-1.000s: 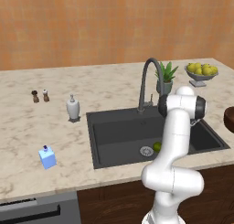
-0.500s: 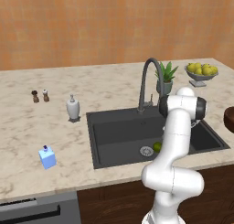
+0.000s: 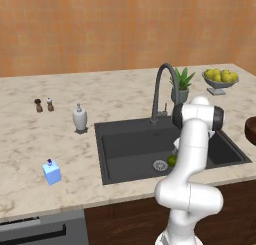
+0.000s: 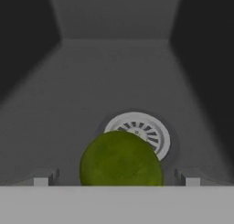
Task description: Pick the lime from the sink and place it in the bowl. Then pick the bowl and place it in the microwave. Then close the microwave door and press the start button.
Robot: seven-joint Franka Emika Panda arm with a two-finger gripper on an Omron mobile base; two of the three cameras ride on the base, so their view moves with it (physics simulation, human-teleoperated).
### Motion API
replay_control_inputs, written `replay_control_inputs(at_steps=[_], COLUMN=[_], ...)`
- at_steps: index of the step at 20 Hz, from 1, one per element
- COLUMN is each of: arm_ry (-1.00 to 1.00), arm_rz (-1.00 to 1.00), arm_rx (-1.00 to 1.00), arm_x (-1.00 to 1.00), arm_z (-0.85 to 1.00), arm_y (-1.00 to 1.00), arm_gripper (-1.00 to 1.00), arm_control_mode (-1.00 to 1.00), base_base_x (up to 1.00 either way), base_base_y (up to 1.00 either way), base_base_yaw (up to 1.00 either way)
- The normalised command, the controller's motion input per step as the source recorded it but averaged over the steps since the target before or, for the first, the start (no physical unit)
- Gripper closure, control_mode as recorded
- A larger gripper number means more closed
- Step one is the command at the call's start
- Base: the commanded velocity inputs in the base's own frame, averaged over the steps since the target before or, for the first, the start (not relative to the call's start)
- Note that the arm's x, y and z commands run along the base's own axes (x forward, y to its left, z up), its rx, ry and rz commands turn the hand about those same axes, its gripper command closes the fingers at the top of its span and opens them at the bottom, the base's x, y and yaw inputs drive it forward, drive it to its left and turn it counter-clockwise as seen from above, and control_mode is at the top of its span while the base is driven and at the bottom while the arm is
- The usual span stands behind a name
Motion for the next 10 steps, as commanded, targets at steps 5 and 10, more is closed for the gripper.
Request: replay_control_inputs(at_steps=[5,10], arm_ry=[0.00,0.00], arm_rz=[0.00,0.00], arm_rx=[0.01,0.02], arm_x=[0.00,0.00], arm_z=[-0.36,-0.27], arm_y=[0.17,0.16], arm_gripper=[-1.00,-1.00], arm_control_mode=[-1.00,-1.00], base_base_x=[0.00,0.00], base_base_y=[0.00,0.00], base_base_yaw=[0.00,0.00])
